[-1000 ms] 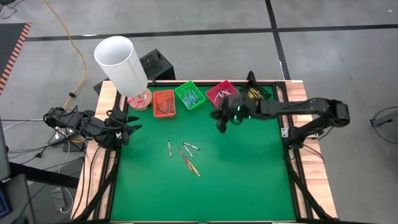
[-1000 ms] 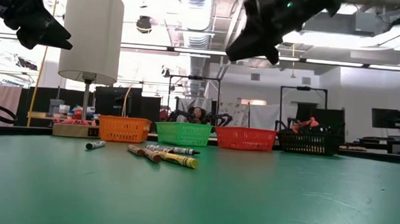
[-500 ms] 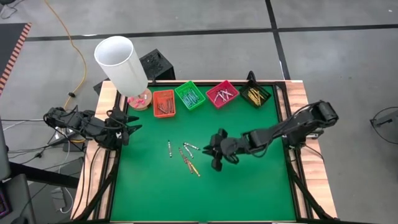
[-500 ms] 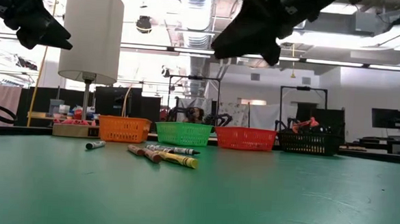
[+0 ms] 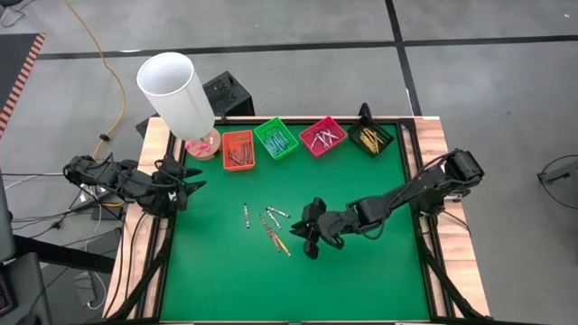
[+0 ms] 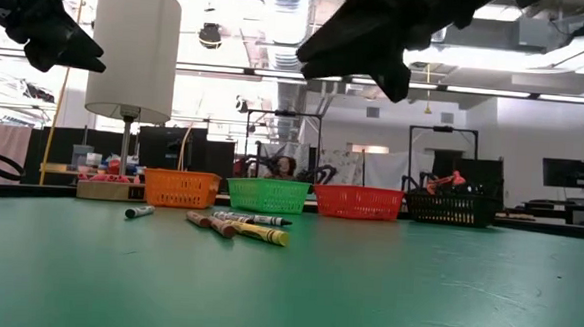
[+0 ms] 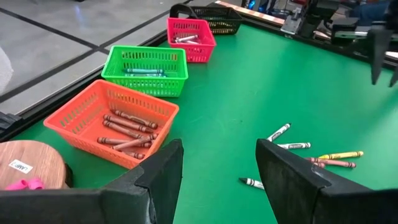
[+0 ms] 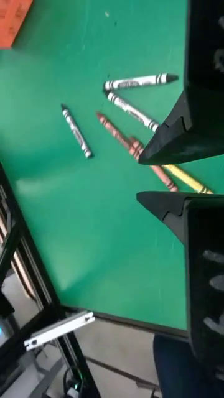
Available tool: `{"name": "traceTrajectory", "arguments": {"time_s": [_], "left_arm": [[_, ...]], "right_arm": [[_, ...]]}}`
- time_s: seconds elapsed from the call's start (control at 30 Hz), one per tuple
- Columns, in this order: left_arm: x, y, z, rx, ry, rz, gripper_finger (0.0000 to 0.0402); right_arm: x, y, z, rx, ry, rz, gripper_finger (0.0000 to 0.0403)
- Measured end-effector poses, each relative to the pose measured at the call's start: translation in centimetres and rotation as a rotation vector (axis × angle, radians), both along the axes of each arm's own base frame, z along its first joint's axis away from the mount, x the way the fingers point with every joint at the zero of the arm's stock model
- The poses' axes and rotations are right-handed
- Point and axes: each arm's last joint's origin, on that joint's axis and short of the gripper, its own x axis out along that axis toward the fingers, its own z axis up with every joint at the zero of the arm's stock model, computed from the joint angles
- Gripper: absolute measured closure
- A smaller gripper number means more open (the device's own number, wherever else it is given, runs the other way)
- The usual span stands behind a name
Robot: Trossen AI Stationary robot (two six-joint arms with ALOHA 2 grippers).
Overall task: Sort crayons
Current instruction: Put the yellow/green crayon into the black bin
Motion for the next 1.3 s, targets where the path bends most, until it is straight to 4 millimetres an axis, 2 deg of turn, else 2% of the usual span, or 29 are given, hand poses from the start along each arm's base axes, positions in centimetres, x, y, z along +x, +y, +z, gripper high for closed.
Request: {"name": "traceTrajectory", "arguments": {"time_s": [0.23,0.63,0.77,1.0,1.3], "left_arm": [[0.0,0.0,0.0,0.0,0.0,0.0,0.021],[0.0,0.0,0.0,0.0,0.0,0.0,0.021],[0.0,0.0,0.0,0.0,0.0,0.0,0.021],[0.0,0.0,0.0,0.0,0.0,0.0,0.021],[0.0,0.0,0.0,0.0,0.0,0.0,0.021]], "right_arm": [[-0.5,1.4,0.1,0.01,-0.01,0.037,0.0327],[-0.9,2.9,0.2,0.01,-0.03,-0.053,0.0327],[0.2,3.3,1.0,-0.028,-0.038,-0.037,0.0327],[3.1,4.2,1.4,-0.146,0.098,-0.021,0.0327],[4.4,3.8,-0.7,-0.059,0.27,-0.179,0.0327]]}}
